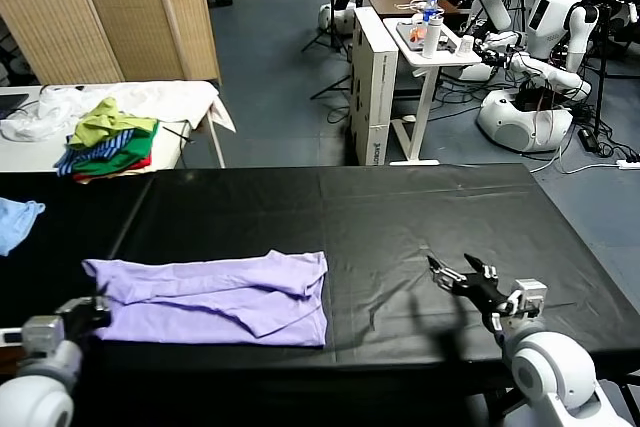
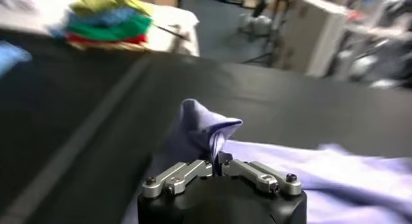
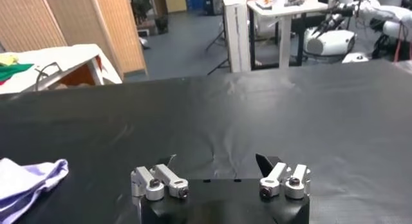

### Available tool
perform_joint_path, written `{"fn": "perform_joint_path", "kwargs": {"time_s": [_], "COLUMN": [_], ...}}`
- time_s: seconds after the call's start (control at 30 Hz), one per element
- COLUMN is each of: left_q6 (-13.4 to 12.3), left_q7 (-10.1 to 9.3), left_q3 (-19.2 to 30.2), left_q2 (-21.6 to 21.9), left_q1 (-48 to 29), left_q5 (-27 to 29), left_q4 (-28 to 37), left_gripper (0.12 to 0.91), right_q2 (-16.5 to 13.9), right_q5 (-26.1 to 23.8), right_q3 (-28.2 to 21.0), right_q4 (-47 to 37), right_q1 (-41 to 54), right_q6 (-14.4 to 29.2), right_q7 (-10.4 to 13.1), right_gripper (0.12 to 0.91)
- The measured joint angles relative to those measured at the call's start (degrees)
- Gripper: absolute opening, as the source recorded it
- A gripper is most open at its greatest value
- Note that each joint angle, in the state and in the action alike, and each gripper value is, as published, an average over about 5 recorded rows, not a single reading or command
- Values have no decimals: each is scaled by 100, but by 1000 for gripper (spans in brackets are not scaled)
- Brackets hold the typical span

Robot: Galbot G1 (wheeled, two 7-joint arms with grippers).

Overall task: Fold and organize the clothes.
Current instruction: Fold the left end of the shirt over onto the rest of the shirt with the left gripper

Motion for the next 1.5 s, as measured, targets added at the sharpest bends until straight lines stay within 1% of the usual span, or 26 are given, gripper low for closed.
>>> {"fn": "perform_joint_path", "kwargs": {"time_s": [0.13, 0.23, 0.33, 0.43, 0.57, 0.67, 0.77, 0.87, 1.1, 1.37, 1.5], "left_q6": [375, 574, 640, 641, 614, 575, 542, 536, 544, 548, 550], "left_q7": [-443, -781, -1033, -1151, -1159, -1087, -1013, -994, -984, -976, -908], "left_q3": [345, 698, 1094, 1496, 1994, 2316, 2560, 2747, 3000, 3105, 3164], "left_q2": [-258, -462, -628, -767, -948, -1065, -1173, -1262, -1345, -1405, -1440], "left_q1": [-147, -280, -430, -600, -825, -942, -1017, -1088, -1207, -1348, -1368], "left_q5": [-942, -1696, -2294, -2593, -2665, -2552, -2427, -2391, -2399, -2403, -2420], "left_q4": [-397, -699, -978, -1176, -1253, -1216, -1133, -1056, -1006, -918, -915], "left_gripper": [177, 177, 177, 177, 177, 177, 177, 177, 177, 177, 177], "right_q2": [54, 122, 196, 255, 322, 356, 383, 409, 427, 447, 499], "right_q5": [-197, -319, -404, -462, -526, -568, -600, -627, -651, -684, -736], "right_q3": [57, 74, 81, 88, 83, 63, 48, 43, 43, 28, 19], "right_q4": [-2, -5, 2, 18, 35, 42, 45, 46, 46, 27, 20], "right_q1": [-151, -254, -345, -420, -465, -468, -478, -510, -539, -489, -487], "right_q6": [44, 61, 65, 66, 65, 63, 59, 57, 58, 55, 51], "right_q7": [-17, -20, -21, -21, -20, -18, -17, -18, -24, -18, -19], "right_gripper": [907, 907, 907, 907, 907, 907, 907, 907, 907, 907, 907]}}
